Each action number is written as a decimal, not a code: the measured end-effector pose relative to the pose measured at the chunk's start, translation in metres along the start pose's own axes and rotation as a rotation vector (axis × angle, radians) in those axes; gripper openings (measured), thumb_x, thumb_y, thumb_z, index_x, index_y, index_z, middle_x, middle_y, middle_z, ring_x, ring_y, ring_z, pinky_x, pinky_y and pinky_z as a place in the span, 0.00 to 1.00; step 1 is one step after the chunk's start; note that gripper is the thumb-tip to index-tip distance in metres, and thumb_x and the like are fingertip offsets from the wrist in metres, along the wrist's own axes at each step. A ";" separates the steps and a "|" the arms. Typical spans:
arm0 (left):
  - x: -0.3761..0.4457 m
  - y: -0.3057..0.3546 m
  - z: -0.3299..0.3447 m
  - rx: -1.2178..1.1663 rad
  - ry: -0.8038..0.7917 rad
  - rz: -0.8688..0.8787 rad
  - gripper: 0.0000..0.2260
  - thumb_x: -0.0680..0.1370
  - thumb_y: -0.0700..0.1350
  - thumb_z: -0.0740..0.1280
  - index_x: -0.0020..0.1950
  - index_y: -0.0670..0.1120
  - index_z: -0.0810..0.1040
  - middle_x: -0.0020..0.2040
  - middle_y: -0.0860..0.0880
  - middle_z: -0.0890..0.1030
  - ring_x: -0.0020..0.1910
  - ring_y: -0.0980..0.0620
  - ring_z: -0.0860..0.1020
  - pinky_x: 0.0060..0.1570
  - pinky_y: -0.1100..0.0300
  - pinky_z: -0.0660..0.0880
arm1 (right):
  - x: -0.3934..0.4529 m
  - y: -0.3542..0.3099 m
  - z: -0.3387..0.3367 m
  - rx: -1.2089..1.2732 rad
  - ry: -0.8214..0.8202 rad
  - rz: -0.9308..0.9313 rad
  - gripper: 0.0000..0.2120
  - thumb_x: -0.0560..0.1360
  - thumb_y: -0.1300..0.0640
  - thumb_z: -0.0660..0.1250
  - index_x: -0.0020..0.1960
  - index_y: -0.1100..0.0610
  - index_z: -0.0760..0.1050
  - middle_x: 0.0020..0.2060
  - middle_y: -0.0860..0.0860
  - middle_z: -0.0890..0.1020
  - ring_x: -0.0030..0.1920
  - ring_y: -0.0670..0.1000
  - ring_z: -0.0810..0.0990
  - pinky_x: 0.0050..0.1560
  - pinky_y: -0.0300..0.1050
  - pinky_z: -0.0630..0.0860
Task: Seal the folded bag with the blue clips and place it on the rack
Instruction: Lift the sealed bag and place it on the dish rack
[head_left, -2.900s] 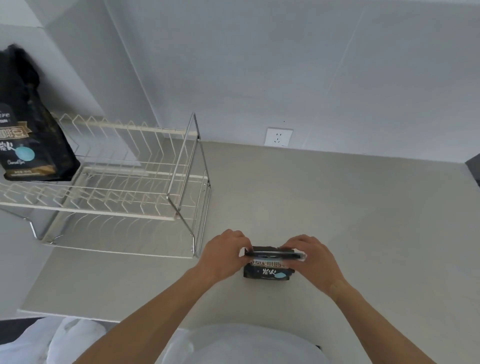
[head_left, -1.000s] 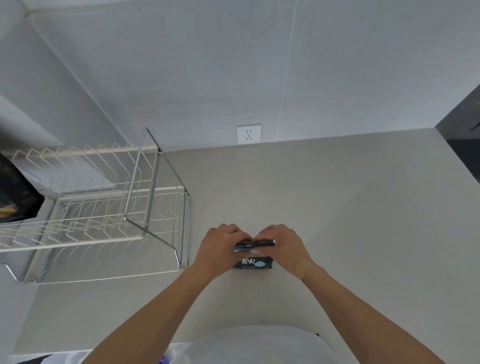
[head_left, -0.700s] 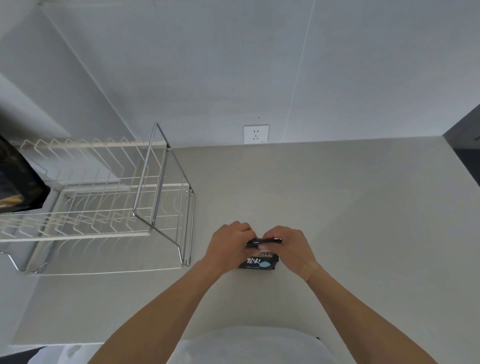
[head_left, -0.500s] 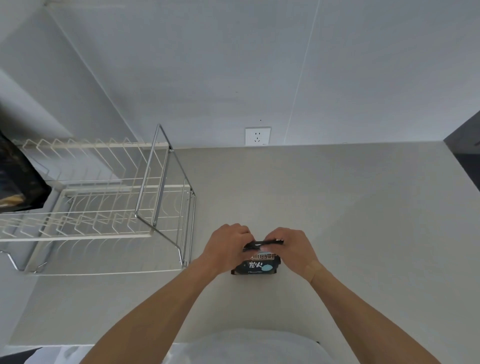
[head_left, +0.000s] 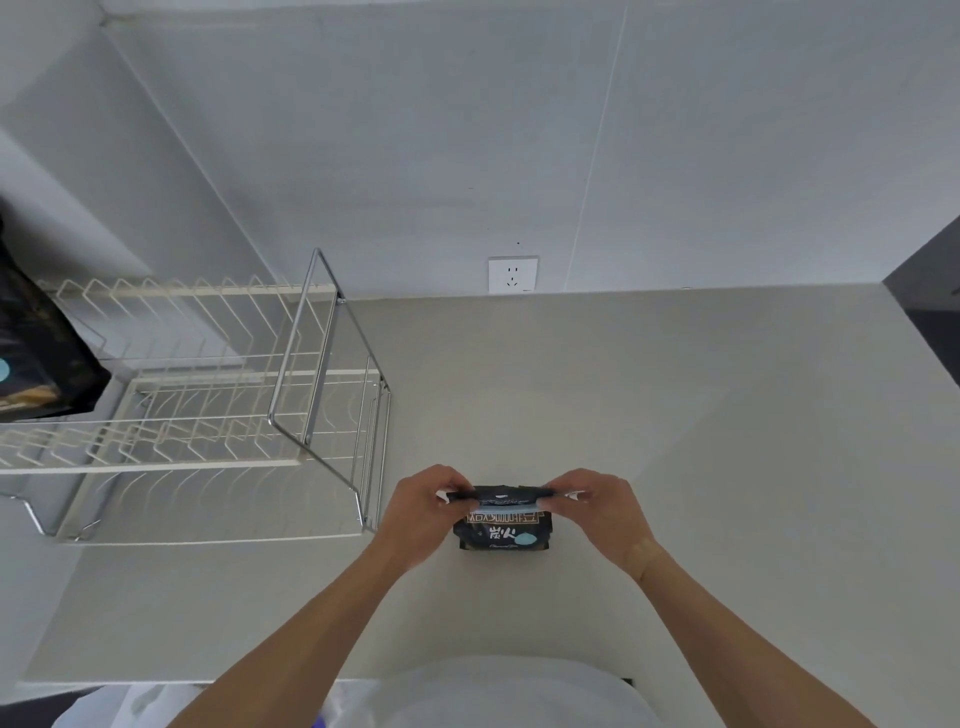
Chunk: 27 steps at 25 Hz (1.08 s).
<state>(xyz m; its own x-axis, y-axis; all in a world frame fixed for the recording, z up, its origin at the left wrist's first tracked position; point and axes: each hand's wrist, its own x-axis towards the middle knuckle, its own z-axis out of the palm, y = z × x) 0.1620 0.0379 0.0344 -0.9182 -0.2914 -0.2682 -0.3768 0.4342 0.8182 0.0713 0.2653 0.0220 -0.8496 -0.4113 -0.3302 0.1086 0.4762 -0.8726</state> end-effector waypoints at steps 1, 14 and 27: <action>-0.005 0.001 0.000 -0.005 -0.004 -0.009 0.06 0.71 0.39 0.74 0.42 0.49 0.81 0.43 0.54 0.83 0.43 0.57 0.80 0.43 0.64 0.75 | -0.002 0.000 0.002 0.047 0.011 0.003 0.04 0.67 0.54 0.77 0.39 0.44 0.84 0.40 0.40 0.86 0.44 0.40 0.81 0.49 0.41 0.73; -0.069 0.069 -0.082 -0.367 0.011 0.161 0.07 0.76 0.38 0.69 0.45 0.50 0.77 0.42 0.53 0.82 0.47 0.56 0.80 0.40 0.64 0.77 | -0.058 -0.110 -0.001 0.236 -0.034 -0.328 0.01 0.76 0.58 0.68 0.46 0.52 0.77 0.41 0.48 0.84 0.42 0.44 0.82 0.39 0.33 0.77; -0.074 0.163 -0.283 -0.516 -0.184 0.409 0.09 0.70 0.46 0.72 0.48 0.47 0.79 0.45 0.49 0.81 0.46 0.51 0.80 0.51 0.46 0.80 | -0.064 -0.318 0.033 0.396 -0.012 -0.654 0.05 0.70 0.50 0.70 0.38 0.49 0.77 0.41 0.48 0.84 0.44 0.50 0.82 0.36 0.39 0.78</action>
<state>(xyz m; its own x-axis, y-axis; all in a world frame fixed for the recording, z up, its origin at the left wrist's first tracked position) 0.2026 -0.1110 0.3317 -0.9974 -0.0211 0.0693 0.0693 0.0030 0.9976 0.1082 0.1149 0.3094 -0.7989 -0.5235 0.2961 -0.2358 -0.1802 -0.9549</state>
